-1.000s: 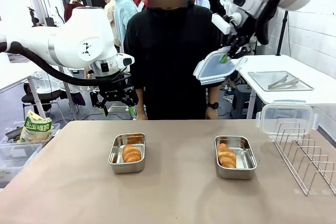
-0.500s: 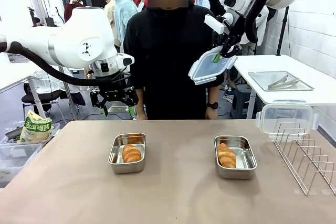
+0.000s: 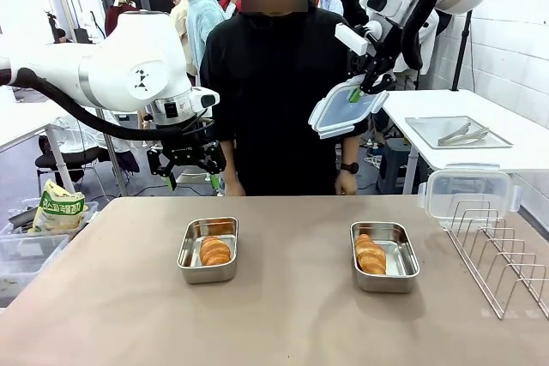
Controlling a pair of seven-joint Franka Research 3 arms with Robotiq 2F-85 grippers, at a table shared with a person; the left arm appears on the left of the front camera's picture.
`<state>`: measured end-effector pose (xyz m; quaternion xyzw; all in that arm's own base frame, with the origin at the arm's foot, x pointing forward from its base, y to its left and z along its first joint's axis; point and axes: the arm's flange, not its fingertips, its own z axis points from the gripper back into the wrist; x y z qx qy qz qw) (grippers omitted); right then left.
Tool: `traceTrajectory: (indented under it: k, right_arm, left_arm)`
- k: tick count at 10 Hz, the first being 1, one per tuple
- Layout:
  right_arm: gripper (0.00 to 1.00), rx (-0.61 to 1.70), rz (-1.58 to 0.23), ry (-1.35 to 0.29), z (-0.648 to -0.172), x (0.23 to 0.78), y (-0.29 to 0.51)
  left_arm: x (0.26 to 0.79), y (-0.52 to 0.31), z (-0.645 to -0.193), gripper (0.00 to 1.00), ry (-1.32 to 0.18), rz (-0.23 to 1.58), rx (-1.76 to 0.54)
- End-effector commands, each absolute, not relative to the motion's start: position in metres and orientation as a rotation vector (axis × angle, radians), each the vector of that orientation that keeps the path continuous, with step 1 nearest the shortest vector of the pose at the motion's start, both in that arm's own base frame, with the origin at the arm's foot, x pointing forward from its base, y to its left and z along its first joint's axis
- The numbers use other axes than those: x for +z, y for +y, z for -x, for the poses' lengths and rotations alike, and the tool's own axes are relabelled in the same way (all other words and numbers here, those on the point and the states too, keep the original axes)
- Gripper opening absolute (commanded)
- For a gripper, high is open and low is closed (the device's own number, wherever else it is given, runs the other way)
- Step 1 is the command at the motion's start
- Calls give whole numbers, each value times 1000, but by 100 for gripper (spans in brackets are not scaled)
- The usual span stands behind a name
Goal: Place the bread in airtight containers.
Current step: Release when the human grabs the Airtight Container lid.
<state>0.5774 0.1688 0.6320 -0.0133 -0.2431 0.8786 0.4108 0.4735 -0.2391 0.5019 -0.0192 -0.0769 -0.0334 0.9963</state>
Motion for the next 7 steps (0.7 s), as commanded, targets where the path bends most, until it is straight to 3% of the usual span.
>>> traceTrajectory:
  k: [1, 7]
  right_arm:
    - [0, 2195, 36, -612, -571, 630, 168]
    - [0, 2195, 36, -612, -571, 630, 168]
  left_arm:
    - [504, -238, -473, 100, -161, 26, -63]
    - [504, -238, -473, 100, -161, 26, -63]
